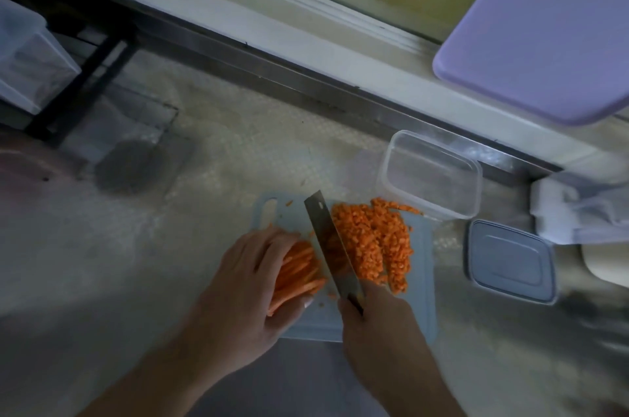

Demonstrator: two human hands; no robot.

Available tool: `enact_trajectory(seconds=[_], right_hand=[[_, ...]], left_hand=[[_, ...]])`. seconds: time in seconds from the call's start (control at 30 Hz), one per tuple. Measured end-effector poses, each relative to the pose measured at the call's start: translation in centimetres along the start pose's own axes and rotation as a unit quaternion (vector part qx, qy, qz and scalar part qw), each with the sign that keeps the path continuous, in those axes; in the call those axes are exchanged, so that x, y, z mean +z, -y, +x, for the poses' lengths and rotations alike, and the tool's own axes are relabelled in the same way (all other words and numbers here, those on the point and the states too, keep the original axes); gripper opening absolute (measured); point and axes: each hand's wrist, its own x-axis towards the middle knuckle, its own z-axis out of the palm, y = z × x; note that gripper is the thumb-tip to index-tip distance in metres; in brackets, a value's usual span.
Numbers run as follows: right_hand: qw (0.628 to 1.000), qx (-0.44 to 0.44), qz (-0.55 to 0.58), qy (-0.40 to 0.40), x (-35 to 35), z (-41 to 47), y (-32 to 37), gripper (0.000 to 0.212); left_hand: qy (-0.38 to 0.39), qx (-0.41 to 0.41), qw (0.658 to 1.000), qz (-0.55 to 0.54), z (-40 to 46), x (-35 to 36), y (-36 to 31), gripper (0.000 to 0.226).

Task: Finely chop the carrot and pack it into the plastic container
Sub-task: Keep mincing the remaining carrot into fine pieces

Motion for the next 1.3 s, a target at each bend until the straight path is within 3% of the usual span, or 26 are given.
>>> enact_trajectory(seconds=[0.13,0.27,0.5,0.77,1.0,1.17,1.3], right_hand=[[1.000,-0.021,0.012,-0.020,-0.9,-0.4,0.0,0.014],[0.999,-0.030,-0.016,-0.020,-0.9,-0.7,0.0,0.019],[0.997,-0.057,-0.052,-0.012,-0.5,-0.3,0.0,0.012],[0.992,-0.021,-0.122,0.020,0.7,0.9,0.5,0.018],[0.996,-0.071,-0.040,-0.039,0.7,0.7,0.3,0.020],[0.995,-0.082,-0.059,-0.009,-0.9,0.1,0.8,0.029],[0.995,-0.065,-0.081,0.008,-0.6,0.1,1.1,0.021]], left_hand=[[-0.048,0.018,0.998,-0.026,-0.7,1.2,0.5,0.038],[-0.085,0.032,0.996,-0.020,-0.7,2.1,0.8,0.023],[-0.108,0.055,0.993,-0.006,-0.6,2.3,0.5,0.015],[-0.109,0.055,0.992,-0.008,-0.3,2.1,0.2,0.016],[-0.112,0.048,0.992,-0.021,-0.3,2.0,0.3,0.016],[-0.114,0.047,0.992,-0.022,-0.3,2.0,0.2,0.019],[-0.112,0.055,0.992,-0.020,-0.2,1.9,0.2,0.019]])
